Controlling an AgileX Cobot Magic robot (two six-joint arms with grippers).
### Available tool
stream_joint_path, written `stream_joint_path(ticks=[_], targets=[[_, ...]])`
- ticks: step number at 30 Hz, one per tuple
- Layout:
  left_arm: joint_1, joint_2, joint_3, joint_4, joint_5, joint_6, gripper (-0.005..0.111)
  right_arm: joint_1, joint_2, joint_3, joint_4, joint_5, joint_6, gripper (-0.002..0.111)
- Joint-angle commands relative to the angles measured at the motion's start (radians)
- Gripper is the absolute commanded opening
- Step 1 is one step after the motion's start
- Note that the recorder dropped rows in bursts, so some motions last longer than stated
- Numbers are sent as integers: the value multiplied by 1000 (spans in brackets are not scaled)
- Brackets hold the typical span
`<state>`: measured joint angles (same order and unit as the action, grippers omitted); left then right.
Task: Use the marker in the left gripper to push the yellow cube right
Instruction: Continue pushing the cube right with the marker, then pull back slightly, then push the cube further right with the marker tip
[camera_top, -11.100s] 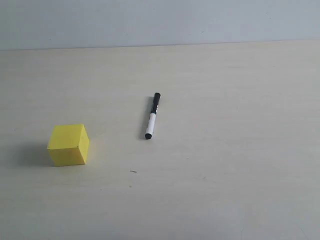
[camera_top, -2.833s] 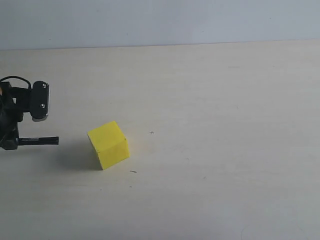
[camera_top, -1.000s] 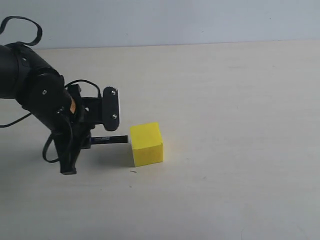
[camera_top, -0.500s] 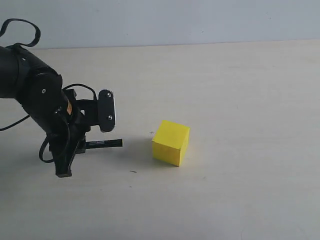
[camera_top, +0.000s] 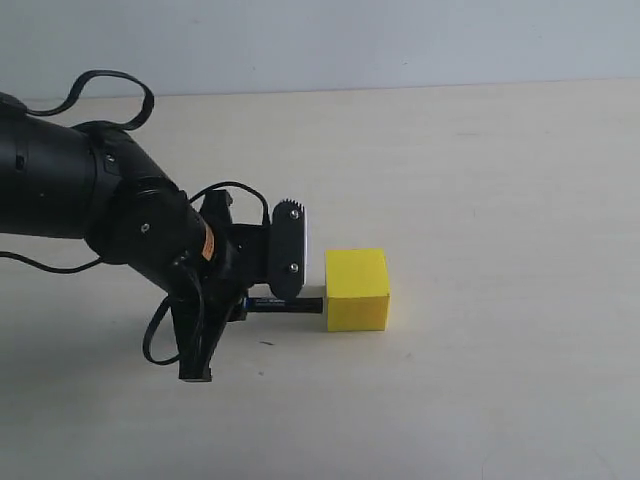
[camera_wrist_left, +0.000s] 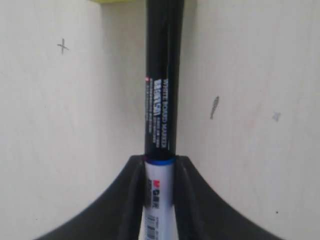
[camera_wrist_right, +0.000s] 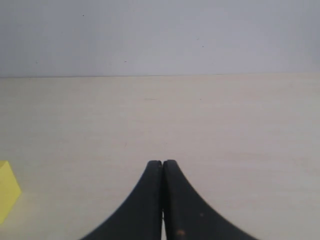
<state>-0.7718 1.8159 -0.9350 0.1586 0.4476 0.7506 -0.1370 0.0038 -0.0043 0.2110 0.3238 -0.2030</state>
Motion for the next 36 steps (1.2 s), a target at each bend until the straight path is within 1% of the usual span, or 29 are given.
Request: stream_joint_path(ticks=[1, 3, 6, 8, 13, 32, 35, 36], targets=[[22, -2, 2, 13, 39, -22, 0, 4, -4, 4, -1, -11, -1, 0], [44, -9, 2, 20, 77, -22, 0, 4, -4, 4, -1, -11, -1, 0], [122, -27, 2, 33, 86, -22, 0, 4, -4, 4, -1, -11, -1, 0], [162, -27, 2, 33, 82, 14, 0, 4, -4, 4, -1, -11, -1, 0], [192, -27, 2, 36, 86, 56, 0, 4, -4, 4, -1, -11, -1, 0], [192, -27, 2, 33, 86, 56, 0, 4, -4, 4, -1, -11, -1, 0], [179, -23, 2, 17, 84, 76, 0, 4, -4, 4, -1, -11, -1, 0], [165, -23, 2, 12, 82, 91, 0, 4, -4, 4, -1, -11, -1, 0]])
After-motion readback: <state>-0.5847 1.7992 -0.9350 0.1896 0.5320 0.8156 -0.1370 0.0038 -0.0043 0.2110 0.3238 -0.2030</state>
